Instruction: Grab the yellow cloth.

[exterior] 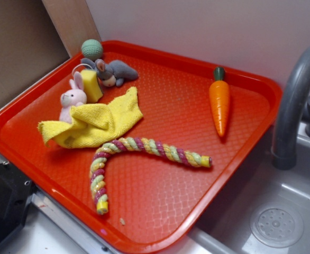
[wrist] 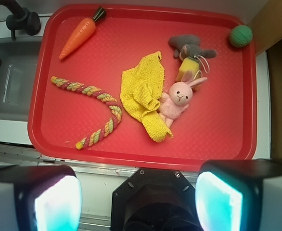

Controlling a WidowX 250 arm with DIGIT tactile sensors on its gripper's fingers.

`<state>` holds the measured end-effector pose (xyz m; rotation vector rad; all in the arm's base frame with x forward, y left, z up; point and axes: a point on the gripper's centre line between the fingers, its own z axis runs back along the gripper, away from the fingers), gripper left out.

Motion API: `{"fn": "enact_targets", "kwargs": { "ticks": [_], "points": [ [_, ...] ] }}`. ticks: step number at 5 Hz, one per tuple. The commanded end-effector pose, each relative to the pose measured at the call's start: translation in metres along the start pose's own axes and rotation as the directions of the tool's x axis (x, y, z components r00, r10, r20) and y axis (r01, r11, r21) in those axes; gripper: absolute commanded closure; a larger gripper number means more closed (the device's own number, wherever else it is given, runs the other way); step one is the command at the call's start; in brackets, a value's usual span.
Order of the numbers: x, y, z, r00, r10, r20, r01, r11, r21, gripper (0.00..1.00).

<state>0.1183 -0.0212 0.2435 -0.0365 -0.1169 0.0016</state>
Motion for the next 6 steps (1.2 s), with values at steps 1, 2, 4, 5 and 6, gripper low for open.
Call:
{"fn": "enact_targets", "kwargs": {
  "ticks": [1, 2, 4, 5, 6],
  "points": [
    [0.0, 0.0, 0.0, 1.0, 0.0, 0.0, 0.0, 1.0, 0.0, 0.0],
    [0.029, 0.028, -0.048, 1.0, -0.027, -0.013, 0.027, 1.0, -0.009, 0.0],
    [0.055, 0.054, -0.138, 0.995, -0.097, -0.023, 0.099, 0.991, 0.092, 0.0],
    [0.058, 0.036, -0.17, 0.979, -0.187, -0.085, 0.201, 0.957, 0.211, 0.0],
    [0.061, 0.027, -0.204, 0.963, -0.248, -0.102, 0.26, 0.957, 0.127, 0.0]
  ]
}}
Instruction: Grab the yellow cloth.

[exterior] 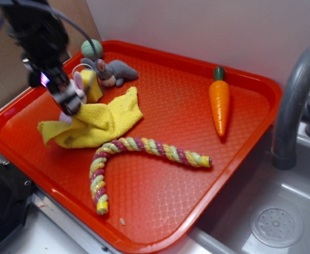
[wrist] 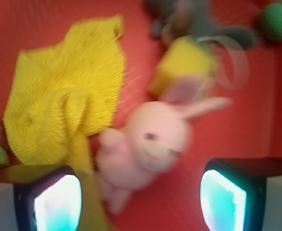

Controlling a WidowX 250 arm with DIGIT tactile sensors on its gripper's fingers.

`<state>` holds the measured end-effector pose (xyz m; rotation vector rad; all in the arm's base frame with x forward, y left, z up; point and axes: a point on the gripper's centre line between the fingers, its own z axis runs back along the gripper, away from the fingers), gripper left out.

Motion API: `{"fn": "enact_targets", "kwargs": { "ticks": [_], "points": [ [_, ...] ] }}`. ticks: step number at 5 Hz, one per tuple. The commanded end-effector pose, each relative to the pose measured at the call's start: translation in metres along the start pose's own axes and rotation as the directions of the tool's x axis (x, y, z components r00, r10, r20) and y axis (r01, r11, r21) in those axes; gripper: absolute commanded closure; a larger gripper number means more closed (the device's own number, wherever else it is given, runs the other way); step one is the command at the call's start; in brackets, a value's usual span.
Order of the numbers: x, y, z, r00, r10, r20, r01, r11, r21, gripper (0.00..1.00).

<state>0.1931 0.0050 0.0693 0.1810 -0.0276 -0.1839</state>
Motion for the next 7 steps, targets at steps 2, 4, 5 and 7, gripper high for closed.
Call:
{"fn": "enact_targets", "kwargs": {
  "ticks": [2, 4, 5, 7],
  "points": [
    [0.015, -0.007, -0.028, 0.999, -0.049, 0.015, 0.049, 0.996, -0.069, 1.0],
    [-0.003, 0.0, 0.038, 0.999, 0.004, 0.049, 0.001, 0.994, -0.108, 1.0],
    [-0.022, 0.006, 0.087, 0.986, 0.089, 0.142, -0.065, 0.983, -0.169, 1.0],
    [-0.016, 0.008, 0.091, 0.994, 0.074, 0.084, -0.06, 0.986, -0.156, 1.0]
  ]
}}
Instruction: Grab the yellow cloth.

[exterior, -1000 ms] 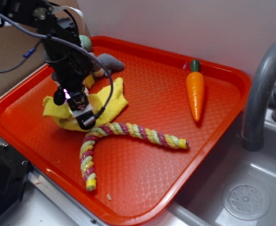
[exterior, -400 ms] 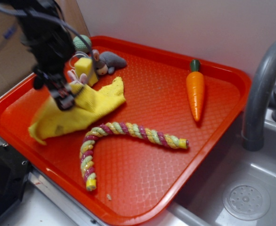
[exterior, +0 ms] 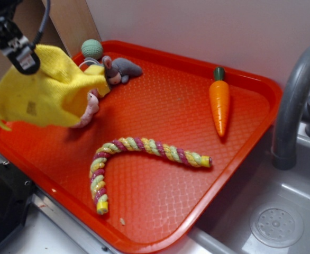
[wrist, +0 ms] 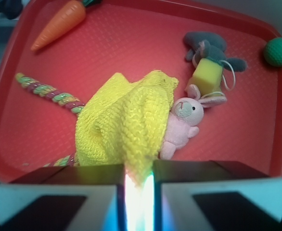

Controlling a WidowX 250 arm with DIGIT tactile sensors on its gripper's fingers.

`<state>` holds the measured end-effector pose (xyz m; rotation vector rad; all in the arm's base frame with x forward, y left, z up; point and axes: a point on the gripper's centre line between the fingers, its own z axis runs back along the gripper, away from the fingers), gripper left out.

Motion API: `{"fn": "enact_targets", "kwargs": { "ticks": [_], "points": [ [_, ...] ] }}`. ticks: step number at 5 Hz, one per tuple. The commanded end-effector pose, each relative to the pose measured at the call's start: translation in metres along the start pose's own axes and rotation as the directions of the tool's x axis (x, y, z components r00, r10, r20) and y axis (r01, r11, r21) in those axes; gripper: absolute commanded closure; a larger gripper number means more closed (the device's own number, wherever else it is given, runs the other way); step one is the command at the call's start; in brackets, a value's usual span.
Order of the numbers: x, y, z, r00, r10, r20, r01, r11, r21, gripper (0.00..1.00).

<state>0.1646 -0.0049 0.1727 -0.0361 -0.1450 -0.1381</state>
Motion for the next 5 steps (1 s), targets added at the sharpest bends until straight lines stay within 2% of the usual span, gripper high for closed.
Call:
{"fn": "enact_targets", "kwargs": {
  "ticks": [1, 2, 3, 4, 5],
  "points": [
    [0.007, 0.005, -0.009, 0.995, 0.058, -0.08, -0.051, 0.994, 0.094, 1.0],
    [-0.005, 0.011, 0.033, 0.991, 0.131, -0.035, -0.131, 0.991, -0.004, 1.0],
    [-0.008, 0.02, 0.085, 0.941, 0.329, -0.08, -0.331, 0.944, -0.005, 1.0],
    [0.005, 0.023, 0.101, 0.916, 0.381, -0.129, -0.382, 0.924, 0.013, 1.0],
    [0.01, 0.02, 0.086, 0.91, 0.397, -0.118, -0.393, 0.918, 0.062, 1.0]
  ]
}}
